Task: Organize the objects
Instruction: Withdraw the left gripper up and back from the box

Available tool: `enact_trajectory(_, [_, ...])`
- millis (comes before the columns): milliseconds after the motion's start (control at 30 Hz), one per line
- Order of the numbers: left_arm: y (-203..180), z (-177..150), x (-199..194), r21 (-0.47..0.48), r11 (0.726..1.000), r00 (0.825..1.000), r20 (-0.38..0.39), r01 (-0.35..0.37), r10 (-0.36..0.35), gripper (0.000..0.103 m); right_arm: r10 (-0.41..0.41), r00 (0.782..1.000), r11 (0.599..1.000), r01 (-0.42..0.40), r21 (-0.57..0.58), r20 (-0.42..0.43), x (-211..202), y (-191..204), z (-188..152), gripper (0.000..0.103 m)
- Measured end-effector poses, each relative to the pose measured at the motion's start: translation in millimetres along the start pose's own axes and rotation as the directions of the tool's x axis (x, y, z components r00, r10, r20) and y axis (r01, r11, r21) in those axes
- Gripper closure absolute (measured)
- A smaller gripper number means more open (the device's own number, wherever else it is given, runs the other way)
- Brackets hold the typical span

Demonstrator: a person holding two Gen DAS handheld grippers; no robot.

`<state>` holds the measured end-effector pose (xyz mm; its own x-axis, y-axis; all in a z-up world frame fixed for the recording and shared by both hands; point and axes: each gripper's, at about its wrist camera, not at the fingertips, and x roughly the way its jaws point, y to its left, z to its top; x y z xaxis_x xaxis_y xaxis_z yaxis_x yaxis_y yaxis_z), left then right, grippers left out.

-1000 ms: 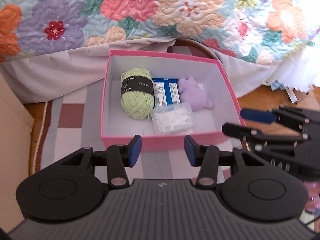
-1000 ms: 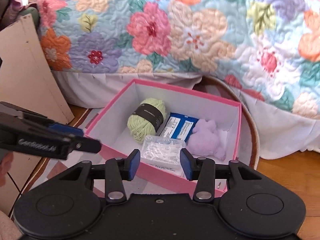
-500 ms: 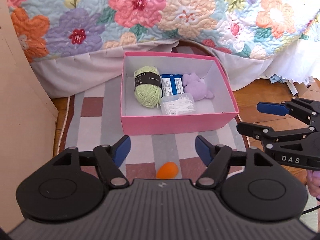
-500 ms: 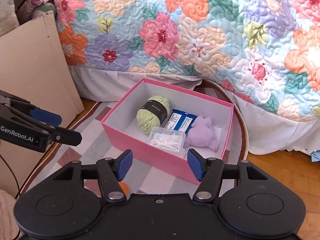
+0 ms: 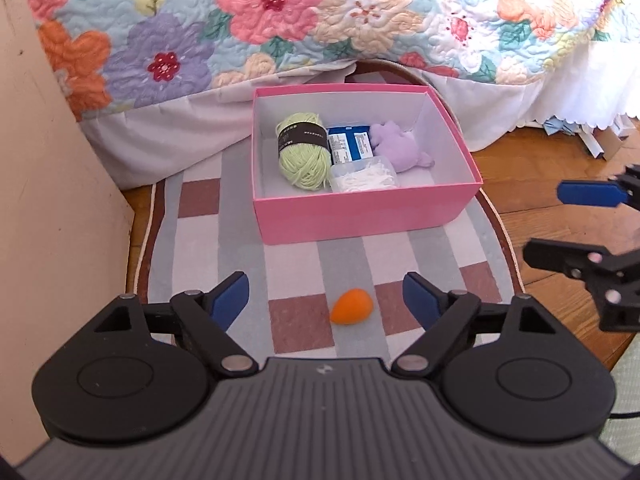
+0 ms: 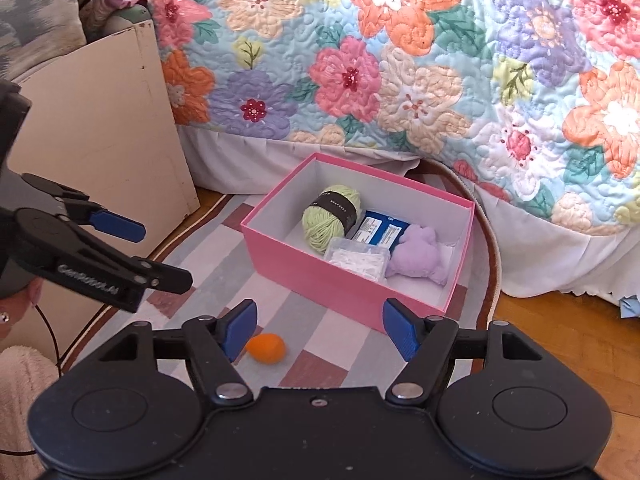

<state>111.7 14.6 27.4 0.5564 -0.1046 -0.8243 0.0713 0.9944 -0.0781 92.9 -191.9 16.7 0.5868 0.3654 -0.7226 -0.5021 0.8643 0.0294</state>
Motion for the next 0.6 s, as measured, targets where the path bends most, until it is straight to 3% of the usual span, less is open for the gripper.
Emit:
enact_trajectory(133, [8.7,-4.9,-6.0,-0.048,0.998,0.999,0.003,0.035,-0.035,0.019,-0.002,1.000,1.000,0.002,-0.026,-0.002,-9.6,6.6,-3.3,0.021])
enact_trajectory(600, [17.9,-22.0,-10.7,-0.057,0.997,0.998,-0.037,0.055,-0.057,0.013,0.043,0.998,0.997,-0.045,-0.061,-0.045,-8.5,26.3,-23.3,0.020])
